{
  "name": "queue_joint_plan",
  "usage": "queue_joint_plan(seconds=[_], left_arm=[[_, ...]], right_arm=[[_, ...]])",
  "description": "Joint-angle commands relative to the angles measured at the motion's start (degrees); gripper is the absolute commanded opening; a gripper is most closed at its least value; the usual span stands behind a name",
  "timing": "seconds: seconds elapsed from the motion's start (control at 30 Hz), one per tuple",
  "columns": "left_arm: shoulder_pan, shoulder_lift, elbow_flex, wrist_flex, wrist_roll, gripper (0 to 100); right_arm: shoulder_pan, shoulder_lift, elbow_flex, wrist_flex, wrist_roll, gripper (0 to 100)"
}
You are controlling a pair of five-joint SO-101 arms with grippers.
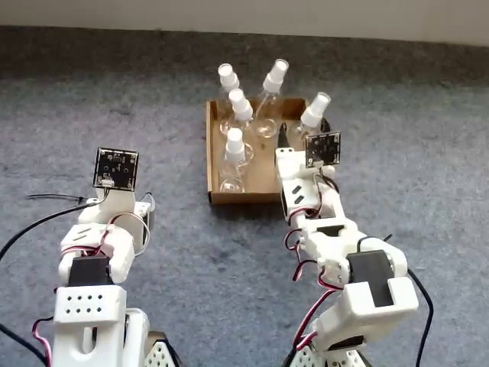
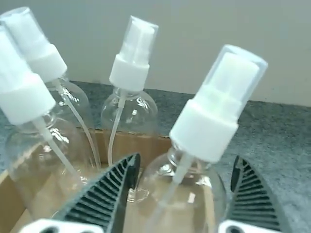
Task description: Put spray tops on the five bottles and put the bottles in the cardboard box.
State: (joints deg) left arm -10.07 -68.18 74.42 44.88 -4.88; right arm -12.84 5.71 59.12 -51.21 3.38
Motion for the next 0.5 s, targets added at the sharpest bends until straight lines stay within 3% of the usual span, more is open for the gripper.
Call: queue_joint_plan(seconds=[0.0,0.47], left_arm=[[-0.5,-0.4,-0.4,-1.1,-0.1,16],[-0.5,-0.4,-0.4,-1.1,-0.1,16]], right_arm=[[0.5,-0.6,-2.7,-1.4,4.3,24.9],[0.5,-0.6,-3.1,-1.4,5.1,32.7]])
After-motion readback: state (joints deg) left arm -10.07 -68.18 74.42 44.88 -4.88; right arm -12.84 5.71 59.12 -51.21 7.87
